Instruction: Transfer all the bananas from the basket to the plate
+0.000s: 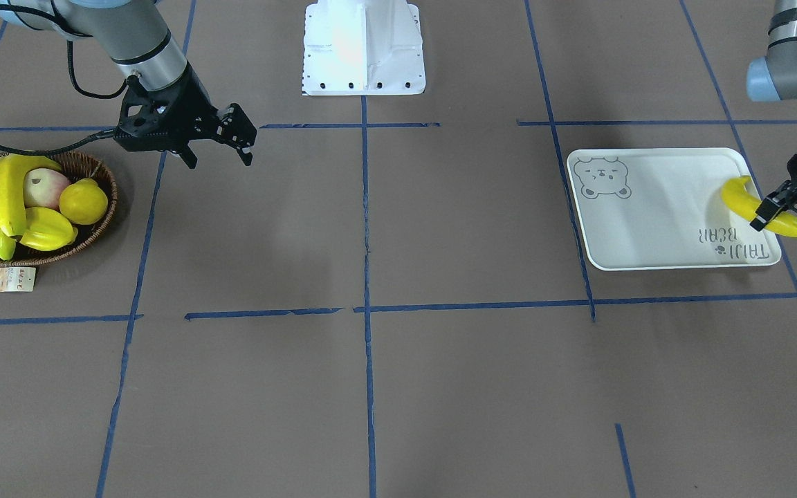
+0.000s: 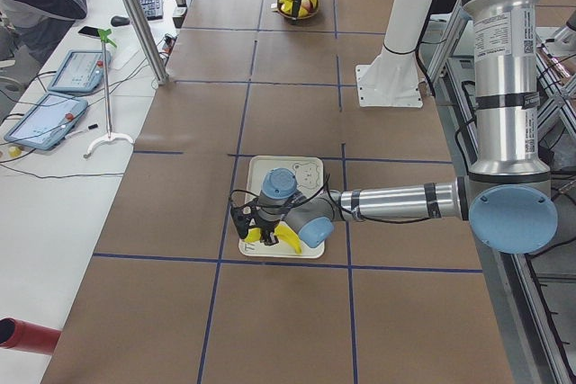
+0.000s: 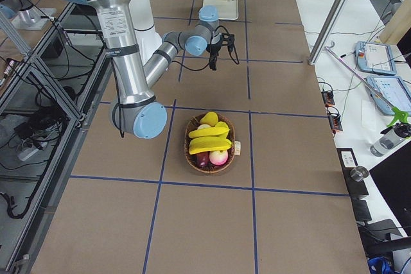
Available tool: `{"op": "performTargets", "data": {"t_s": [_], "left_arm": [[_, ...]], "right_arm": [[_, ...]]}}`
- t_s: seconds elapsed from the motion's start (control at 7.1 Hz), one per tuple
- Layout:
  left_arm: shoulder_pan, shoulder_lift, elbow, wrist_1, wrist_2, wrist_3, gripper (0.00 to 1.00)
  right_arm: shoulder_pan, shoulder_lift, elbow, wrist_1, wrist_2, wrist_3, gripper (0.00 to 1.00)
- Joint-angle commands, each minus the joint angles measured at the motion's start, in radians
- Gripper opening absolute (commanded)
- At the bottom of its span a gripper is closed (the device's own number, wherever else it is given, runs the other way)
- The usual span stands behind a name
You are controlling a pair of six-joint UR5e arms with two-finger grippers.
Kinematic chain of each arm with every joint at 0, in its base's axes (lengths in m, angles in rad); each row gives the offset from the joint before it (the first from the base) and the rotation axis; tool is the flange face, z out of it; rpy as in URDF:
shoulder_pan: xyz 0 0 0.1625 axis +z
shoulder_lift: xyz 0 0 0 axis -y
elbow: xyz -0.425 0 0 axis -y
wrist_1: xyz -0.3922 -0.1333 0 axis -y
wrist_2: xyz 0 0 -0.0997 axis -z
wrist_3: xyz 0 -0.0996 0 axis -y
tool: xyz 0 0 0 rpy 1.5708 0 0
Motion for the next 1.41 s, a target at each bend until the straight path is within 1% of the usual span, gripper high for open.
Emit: {"op": "performTargets", "data": {"t_s": [0.0, 0.14, 0.42, 0.56, 0.7, 0.85, 0.99, 1.13, 1.27], "left_arm": [[0.001, -0.001, -0.01, -0.004, 0.001, 0.005, 1.0], [0.004, -0.007, -0.048, -0.003, -0.012, 0.008, 1.0], [0.003, -0.006, -0.182, 0.082, -0.106, 0.084, 1.0], [0.01, -0.018, -0.253, 0.165, -0.117, 0.086, 1.0], [0.035, -0.04, -0.296, 0.216, -0.114, 0.086, 1.0], [0.038, -0.052, -0.298, 0.216, -0.112, 0.086, 1.0], [0.053, -0.052, -0.298, 0.216, -0.109, 0.085, 1.0], [0.059, -0.054, -0.298, 0.216, -0.108, 0.085, 1.0], [0.066, -0.052, -0.298, 0.216, -0.106, 0.085, 1.0]], "right_arm": [[-0.002, 0.002, -0.002, 0.0, -0.003, -0.002, 1.0], [0.018, -0.009, 0.004, -0.002, 0.009, -0.032, 1.0], [0.065, -0.076, 0.023, -0.029, 0.017, -0.139, 1.0], [0.079, -0.195, 0.085, -0.029, 0.019, -0.267, 1.0], [0.114, -0.304, 0.133, -0.022, 0.019, -0.388, 1.0], [0.13, -0.393, 0.153, -0.002, 0.016, -0.432, 1.0], [0.145, -0.467, 0.158, 0.068, 0.017, -0.489, 1.0], [0.164, -0.54, 0.146, 0.174, 0.022, -0.511, 1.0], [0.211, -0.591, 0.111, 0.263, 0.073, -0.555, 1.0]]}}
